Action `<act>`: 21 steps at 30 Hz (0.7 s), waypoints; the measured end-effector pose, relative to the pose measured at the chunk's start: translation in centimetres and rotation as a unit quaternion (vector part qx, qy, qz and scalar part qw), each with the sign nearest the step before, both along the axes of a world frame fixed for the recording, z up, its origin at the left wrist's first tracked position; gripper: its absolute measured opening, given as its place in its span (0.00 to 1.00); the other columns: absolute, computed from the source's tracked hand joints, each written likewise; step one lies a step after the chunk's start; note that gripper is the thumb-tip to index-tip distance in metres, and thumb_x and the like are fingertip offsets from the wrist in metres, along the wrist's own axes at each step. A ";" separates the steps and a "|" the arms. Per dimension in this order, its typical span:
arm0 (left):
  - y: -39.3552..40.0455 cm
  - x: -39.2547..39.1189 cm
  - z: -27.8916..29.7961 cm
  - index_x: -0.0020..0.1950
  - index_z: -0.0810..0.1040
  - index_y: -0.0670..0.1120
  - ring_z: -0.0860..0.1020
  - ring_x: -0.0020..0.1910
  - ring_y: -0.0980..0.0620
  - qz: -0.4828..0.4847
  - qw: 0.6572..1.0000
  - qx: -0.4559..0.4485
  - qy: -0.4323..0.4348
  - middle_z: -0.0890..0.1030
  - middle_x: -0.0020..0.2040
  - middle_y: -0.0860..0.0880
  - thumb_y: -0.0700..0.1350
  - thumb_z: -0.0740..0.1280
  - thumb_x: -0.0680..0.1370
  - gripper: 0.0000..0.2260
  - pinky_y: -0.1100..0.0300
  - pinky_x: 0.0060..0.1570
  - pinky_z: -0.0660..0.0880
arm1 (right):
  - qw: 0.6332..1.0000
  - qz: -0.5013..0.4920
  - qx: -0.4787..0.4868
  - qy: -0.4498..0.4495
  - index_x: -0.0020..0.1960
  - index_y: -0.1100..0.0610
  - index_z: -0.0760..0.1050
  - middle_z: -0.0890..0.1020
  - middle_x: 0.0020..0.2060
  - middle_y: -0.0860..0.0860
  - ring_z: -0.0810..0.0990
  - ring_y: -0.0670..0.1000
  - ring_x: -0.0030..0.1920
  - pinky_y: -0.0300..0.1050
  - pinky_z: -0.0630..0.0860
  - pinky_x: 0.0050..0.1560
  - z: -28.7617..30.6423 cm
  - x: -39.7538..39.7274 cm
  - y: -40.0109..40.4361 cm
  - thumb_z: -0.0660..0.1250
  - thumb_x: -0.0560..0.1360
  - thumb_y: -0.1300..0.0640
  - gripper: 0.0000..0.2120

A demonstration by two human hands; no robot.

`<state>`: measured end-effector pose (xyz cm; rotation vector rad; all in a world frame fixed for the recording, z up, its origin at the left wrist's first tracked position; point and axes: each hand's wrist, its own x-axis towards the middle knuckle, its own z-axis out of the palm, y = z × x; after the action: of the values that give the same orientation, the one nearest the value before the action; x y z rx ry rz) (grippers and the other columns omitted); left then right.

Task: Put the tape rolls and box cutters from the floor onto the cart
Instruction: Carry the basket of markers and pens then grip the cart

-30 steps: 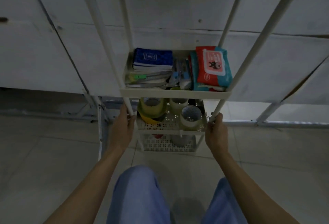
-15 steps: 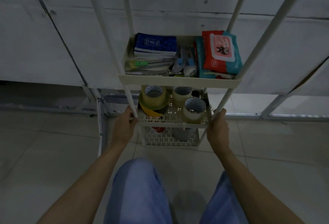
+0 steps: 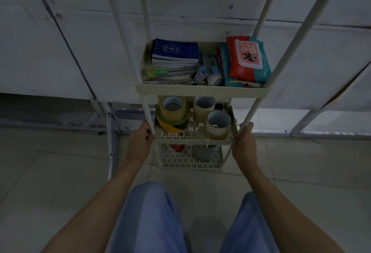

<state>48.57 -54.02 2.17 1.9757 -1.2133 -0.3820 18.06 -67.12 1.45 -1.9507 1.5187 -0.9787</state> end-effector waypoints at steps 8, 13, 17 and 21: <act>0.1 -0.1 -0.3 0.71 0.74 0.40 0.82 0.51 0.44 0.012 1.000 -0.002 -0.001 0.83 0.55 0.40 0.37 0.70 0.81 0.18 0.44 0.56 0.81 | 1.000 0.005 0.023 0.002 0.62 0.62 0.61 0.73 0.36 0.47 0.75 0.55 0.35 0.47 0.70 0.35 0.0 -0.1 -0.7 0.62 0.80 0.66 0.14; 0.7 -0.5 -0.6 0.71 0.74 0.39 0.83 0.54 0.41 0.014 1.000 -0.012 -0.003 0.84 0.56 0.39 0.37 0.70 0.81 0.19 0.47 0.57 0.81 | 1.000 0.011 -0.012 -0.011 0.61 0.63 0.63 0.76 0.39 0.51 0.77 0.55 0.35 0.47 0.72 0.34 -0.5 -0.6 0.1 0.63 0.80 0.68 0.12; 0.7 -0.9 -0.8 0.68 0.76 0.41 0.83 0.54 0.42 0.041 0.999 -0.002 0.013 0.83 0.57 0.41 0.37 0.70 0.81 0.16 0.48 0.54 0.82 | 1.000 -0.008 -0.004 -0.012 0.57 0.62 0.66 0.76 0.46 0.60 0.77 0.63 0.42 0.53 0.73 0.35 -1.3 -0.8 0.5 0.62 0.76 0.73 0.13; 2.7 -2.6 -0.1 0.65 0.74 0.48 0.81 0.51 0.55 0.084 0.991 -0.046 0.088 0.80 0.59 0.49 0.37 0.71 0.80 0.16 0.68 0.43 0.78 | 0.998 -0.001 0.043 -0.035 0.68 0.60 0.70 0.76 0.58 0.58 0.80 0.59 0.49 0.56 0.81 0.48 -1.8 -1.4 2.1 0.68 0.79 0.65 0.19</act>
<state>45.93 -51.33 2.11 1.9055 -0.9301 -0.3971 16.65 -65.03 -0.37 -1.8369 1.4995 -0.9560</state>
